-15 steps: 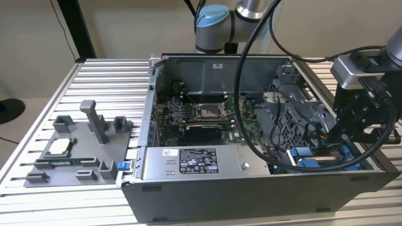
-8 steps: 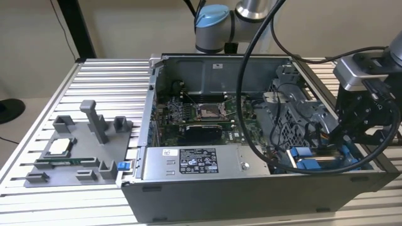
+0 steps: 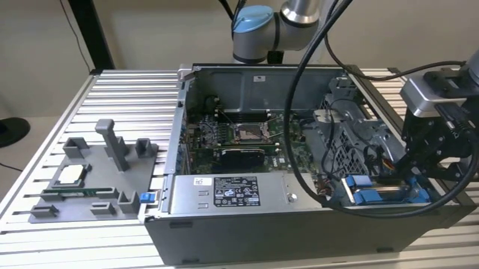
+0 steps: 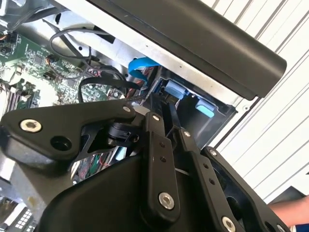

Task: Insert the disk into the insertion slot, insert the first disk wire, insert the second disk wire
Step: 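Insert the second disk wire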

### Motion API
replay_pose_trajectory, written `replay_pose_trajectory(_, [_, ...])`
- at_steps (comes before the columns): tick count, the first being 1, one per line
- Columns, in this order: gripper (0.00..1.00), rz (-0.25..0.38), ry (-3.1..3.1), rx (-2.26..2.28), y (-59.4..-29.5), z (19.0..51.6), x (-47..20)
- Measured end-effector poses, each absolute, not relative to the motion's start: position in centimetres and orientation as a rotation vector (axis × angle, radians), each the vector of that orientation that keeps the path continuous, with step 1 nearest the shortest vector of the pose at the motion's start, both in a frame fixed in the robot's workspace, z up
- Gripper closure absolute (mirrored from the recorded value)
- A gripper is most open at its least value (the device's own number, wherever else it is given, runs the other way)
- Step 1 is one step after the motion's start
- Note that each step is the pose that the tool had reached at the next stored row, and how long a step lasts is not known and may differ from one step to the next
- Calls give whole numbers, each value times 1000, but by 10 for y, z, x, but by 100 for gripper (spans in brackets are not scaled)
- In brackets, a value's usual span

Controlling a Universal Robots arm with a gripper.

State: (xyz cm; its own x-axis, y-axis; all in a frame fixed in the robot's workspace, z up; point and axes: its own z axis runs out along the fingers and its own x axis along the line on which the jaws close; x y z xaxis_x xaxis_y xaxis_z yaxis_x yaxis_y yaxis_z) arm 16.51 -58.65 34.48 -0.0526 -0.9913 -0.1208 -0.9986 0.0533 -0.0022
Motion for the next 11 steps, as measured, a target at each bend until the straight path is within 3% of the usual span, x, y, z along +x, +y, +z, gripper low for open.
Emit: replay_pose_trajectory(11, [100, 120, 2239, -2065, -587, 341, 162])
